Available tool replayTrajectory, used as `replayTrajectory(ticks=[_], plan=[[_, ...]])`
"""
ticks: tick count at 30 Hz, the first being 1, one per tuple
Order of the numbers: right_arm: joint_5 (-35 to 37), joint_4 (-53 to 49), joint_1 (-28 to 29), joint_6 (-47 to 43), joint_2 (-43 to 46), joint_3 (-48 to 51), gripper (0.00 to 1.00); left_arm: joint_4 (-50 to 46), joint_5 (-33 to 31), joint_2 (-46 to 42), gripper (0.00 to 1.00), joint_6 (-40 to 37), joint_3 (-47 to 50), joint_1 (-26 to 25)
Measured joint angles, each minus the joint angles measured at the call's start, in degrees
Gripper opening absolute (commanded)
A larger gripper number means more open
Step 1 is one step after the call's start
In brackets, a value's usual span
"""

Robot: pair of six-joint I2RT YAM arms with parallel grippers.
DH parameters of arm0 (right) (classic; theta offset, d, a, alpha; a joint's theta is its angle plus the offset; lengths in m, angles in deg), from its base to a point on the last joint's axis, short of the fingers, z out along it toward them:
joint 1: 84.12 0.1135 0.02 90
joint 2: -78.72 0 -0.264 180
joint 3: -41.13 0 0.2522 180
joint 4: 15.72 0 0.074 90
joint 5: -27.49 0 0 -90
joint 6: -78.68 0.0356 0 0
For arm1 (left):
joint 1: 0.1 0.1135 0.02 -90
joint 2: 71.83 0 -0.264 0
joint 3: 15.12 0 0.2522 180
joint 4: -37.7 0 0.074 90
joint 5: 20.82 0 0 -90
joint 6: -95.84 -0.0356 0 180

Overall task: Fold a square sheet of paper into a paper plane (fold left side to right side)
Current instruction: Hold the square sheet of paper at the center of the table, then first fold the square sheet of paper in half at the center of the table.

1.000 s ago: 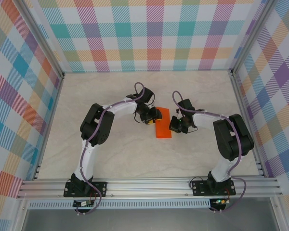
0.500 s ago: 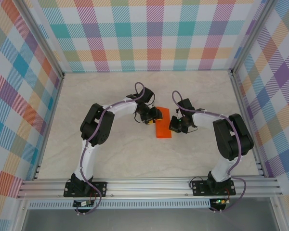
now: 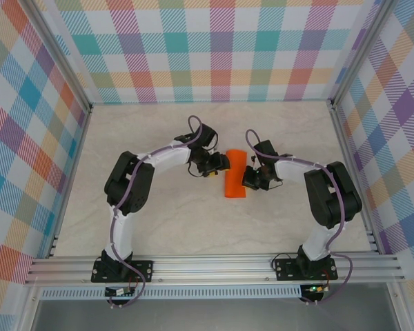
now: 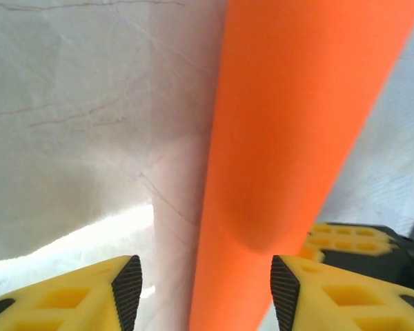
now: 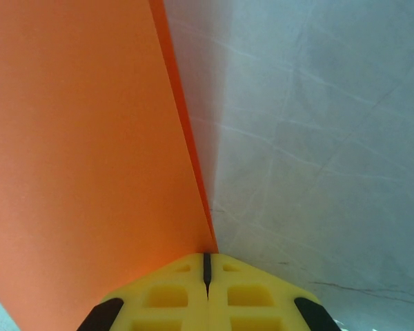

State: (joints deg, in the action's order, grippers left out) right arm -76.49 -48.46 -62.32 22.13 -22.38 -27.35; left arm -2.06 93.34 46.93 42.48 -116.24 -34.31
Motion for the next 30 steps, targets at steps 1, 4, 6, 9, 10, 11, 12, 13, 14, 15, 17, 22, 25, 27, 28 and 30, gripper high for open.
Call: replayTrajectory(ticks=[1, 4, 6, 9, 10, 11, 12, 13, 14, 15, 17, 22, 25, 27, 28, 30], plan=[[0.02, -0.02, 0.00, -0.04, 0.00, 0.00, 0.03, 0.87, 0.59, -1.01, 0.35, -0.09, 0.81, 0.02], [0.02, -0.07, 0.00, -0.04, 0.00, -0.02, 0.03, 3.80, 3.63, -2.36, 0.21, 0.42, 1.79, 0.02], [0.02, -0.11, 0.00, -0.04, 0.00, -0.04, 0.03, 5.81, 5.92, -2.32, 0.17, 0.96, 1.84, -0.09], [0.02, -0.11, 0.00, -0.04, 0.00, -0.04, 0.03, 9.27, 9.64, -1.90, 0.15, 1.49, 1.88, -0.55], [0.02, -0.11, 0.00, -0.04, -0.02, -0.04, 0.03, 10.16, 10.60, -1.66, 0.15, 1.53, 1.86, -0.66], [0.02, -0.13, 0.00, -0.04, -0.02, -0.04, 0.03, 11.08, 11.52, -1.29, 0.15, 1.55, 1.84, -0.83], [0.02, -0.13, 0.00, -0.04, -0.02, -0.04, 0.03, 11.85, 12.39, -0.68, 0.15, 1.62, 1.77, -1.05], [0.02, -0.13, 0.00, -0.04, -0.02, -0.04, 0.03, 12.28, 12.96, -0.09, 0.15, 1.68, 1.68, -1.27], [0.02, -0.13, 0.02, -0.04, -0.04, -0.04, 0.03, 12.76, 13.53, 0.70, 0.15, 1.68, 1.62, -1.49], [0.02, -0.11, 0.00, -0.04, -0.07, -0.07, 0.03, 13.03, 13.92, 1.55, 0.15, 1.68, 1.57, -1.70], [0.02, -0.17, 0.00, -0.04, -0.09, -0.15, 0.03, 12.87, 14.14, 3.28, 0.15, 1.46, 1.38, -1.99], [0.02, -0.59, 0.02, -0.09, -0.26, -0.42, 0.03, 9.75, 11.98, 6.64, 0.15, -0.07, 0.83, -2.01], [0.02, -1.27, 0.02, -0.52, -0.59, -0.94, 0.03, 8.55, 10.54, 7.43, 0.15, -0.76, 0.83, -1.68], [0.02, -1.66, 0.02, -1.01, -0.76, -1.25, 0.03, 7.91, 9.86, 7.45, 0.15, -1.51, 0.83, -1.57], [0.02, -1.75, 0.02, -1.16, -0.83, -1.36, 0.03, 7.85, 9.68, 7.45, 0.15, -1.77, 0.83, -1.53], [0.02, -2.05, 0.02, -1.36, -0.94, -1.55, 0.03, 7.76, 9.62, 7.45, 0.15, -2.08, 0.83, -1.46]])
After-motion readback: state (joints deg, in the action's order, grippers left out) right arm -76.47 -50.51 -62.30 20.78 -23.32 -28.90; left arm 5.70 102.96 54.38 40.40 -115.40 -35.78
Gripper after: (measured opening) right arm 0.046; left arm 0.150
